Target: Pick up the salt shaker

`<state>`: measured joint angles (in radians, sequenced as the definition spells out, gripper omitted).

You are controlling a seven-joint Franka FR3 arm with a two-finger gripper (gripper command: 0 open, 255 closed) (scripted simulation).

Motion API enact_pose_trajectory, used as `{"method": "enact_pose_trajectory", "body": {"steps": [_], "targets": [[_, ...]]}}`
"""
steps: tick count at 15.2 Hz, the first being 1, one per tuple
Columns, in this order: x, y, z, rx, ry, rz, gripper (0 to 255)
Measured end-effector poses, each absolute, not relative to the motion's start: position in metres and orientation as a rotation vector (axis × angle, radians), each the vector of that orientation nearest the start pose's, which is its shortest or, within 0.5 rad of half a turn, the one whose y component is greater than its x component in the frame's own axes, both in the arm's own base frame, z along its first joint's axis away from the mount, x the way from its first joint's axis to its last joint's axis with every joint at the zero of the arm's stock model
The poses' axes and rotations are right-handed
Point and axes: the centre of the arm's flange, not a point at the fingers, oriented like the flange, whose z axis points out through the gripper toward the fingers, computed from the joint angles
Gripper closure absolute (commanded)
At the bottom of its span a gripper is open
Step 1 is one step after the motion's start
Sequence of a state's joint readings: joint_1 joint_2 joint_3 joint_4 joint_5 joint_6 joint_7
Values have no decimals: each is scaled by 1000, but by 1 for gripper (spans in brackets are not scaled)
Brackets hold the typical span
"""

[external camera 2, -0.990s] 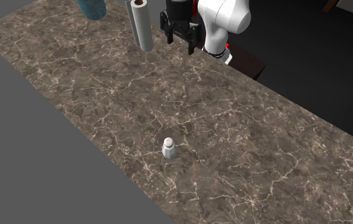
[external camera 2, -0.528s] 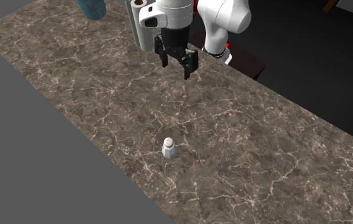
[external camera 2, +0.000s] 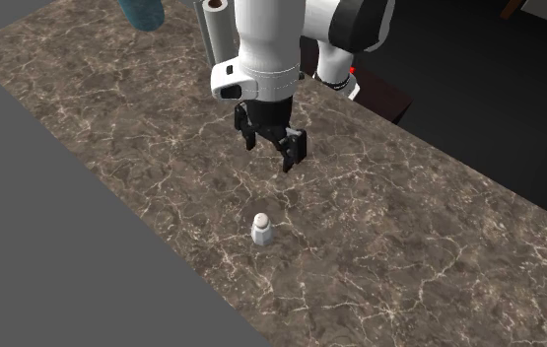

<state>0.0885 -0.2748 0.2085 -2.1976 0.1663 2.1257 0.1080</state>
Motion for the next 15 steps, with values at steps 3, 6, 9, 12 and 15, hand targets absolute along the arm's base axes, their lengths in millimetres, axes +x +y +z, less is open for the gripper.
{"method": "enact_pose_trajectory", "body": {"steps": [3,6,9,12,15], "targets": [[492,182,505,-2988,-187,-296,0],[518,207,501,-2981,-203,-325,0],[541,226,495,-2974,-214,-348,0],[544,228,480,-2973,-216,-352,0],[545,228,465,-2973,-216,-352,0]]}}
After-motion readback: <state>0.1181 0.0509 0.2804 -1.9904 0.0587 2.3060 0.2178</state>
